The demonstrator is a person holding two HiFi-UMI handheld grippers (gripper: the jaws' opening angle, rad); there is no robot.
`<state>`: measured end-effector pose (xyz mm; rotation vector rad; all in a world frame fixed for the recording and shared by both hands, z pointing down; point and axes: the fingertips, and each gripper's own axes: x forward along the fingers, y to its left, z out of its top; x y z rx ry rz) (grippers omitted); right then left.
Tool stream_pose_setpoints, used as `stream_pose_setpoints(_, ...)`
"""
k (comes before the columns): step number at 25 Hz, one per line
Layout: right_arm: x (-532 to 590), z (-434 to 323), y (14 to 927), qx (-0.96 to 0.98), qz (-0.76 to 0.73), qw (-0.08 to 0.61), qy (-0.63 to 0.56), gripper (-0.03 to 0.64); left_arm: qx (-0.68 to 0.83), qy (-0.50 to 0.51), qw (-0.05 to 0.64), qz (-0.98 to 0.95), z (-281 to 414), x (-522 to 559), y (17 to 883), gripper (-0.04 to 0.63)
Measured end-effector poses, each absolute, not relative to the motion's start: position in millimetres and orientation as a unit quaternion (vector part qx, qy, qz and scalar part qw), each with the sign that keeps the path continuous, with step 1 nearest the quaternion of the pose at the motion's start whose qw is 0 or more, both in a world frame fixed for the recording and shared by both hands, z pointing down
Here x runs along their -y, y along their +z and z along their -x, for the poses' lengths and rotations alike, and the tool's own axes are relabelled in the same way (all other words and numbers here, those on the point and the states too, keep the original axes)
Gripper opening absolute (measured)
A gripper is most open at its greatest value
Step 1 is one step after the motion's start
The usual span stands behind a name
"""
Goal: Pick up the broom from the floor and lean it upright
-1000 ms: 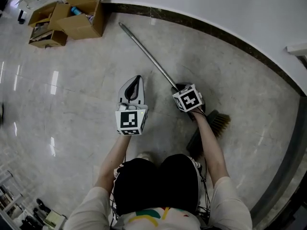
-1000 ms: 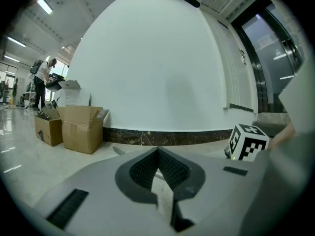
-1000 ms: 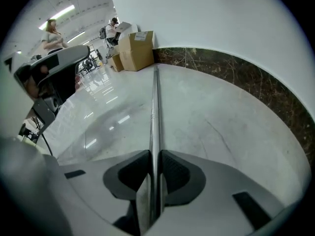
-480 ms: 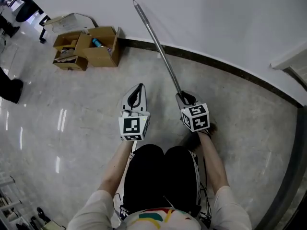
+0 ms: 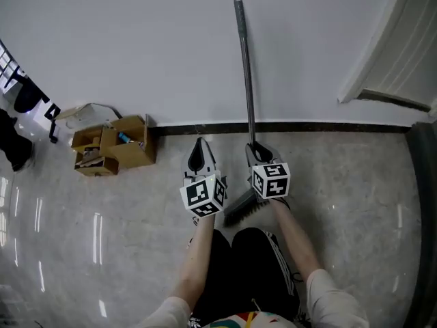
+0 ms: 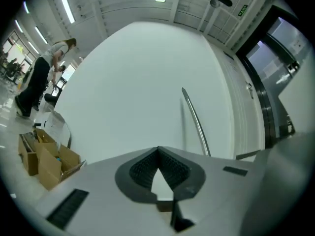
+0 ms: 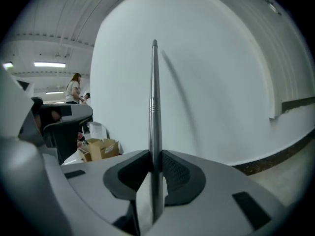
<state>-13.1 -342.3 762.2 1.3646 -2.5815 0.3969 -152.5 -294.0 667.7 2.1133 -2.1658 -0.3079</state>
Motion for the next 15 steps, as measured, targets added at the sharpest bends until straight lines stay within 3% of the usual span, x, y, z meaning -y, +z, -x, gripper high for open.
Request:
stream_pose_setpoints(3, 359, -2, 759, 0.855, -0.491, 0.075, 0.149, 0.092, 0.688, -0.09, 0.034, -0.719, 117, 306, 668, 0.044)
stream_pose_setpoints(7, 372, -7, 763, 0.849, -0.498, 0.067, 0.164, 0.092, 0.672, -0.102, 0.082, -0.729, 103, 308, 672, 0.044)
stream_pose_setpoints(15, 387, -4, 770, 0.841, -0.515, 0.067, 0.15, 0.094, 0.672, -0.047, 0.047, -0.738, 95, 308, 678, 0.044)
